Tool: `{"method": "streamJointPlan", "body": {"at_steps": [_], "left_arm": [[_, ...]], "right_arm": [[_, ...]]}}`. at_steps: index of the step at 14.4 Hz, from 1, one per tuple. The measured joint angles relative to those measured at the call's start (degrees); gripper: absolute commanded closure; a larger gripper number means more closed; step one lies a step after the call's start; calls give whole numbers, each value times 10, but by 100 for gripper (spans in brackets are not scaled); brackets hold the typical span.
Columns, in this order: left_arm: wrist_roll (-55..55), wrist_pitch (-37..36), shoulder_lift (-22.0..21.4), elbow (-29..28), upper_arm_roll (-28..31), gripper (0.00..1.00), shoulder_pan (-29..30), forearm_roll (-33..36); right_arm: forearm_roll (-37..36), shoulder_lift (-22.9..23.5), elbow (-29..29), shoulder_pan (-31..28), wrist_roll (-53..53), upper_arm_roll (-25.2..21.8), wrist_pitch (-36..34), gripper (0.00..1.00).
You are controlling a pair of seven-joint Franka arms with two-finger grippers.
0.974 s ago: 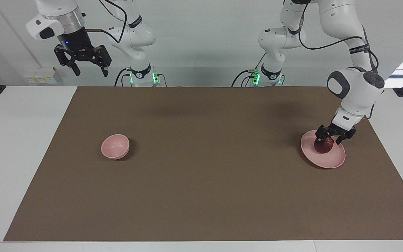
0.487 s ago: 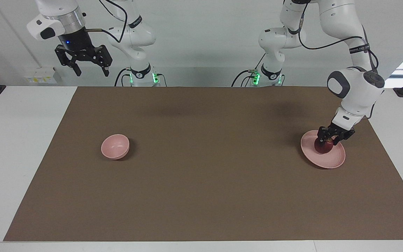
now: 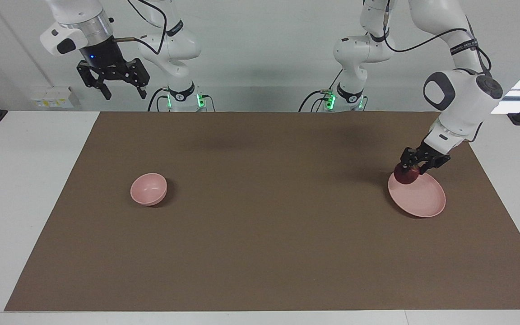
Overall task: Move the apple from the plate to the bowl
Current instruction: 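Lift the apple with the left gripper while the right gripper approaches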
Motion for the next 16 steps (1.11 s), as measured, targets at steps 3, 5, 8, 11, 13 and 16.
{"method": "streamJointPlan", "body": {"at_steps": [3, 5, 8, 11, 13, 16], "left_arm": [[-2, -63, -10, 23, -38, 100, -3, -101], [-20, -85, -15, 27, -52, 100, -4, -166], [-40, -105, -29, 29, -70, 100, -5, -276], [-61, -105, -34, 29, -102, 100, -5, -369], [-66, -101, -35, 29, -114, 100, -6, -431], [-68, -78, -35, 28, -134, 100, -6, -511]], "right_arm": [[31, 0, -4, 0, 43, 13, 0, 0], [63, 0, -5, 1, 137, 30, 0, 0], [107, 0, -8, 2, 269, 54, 0, 0], [169, 0, -16, 2, 376, 56, 0, 0], [206, 0, -22, 6, 444, 56, 0, 0], [244, 1, -38, 27, 546, 56, 31, 0]]}}
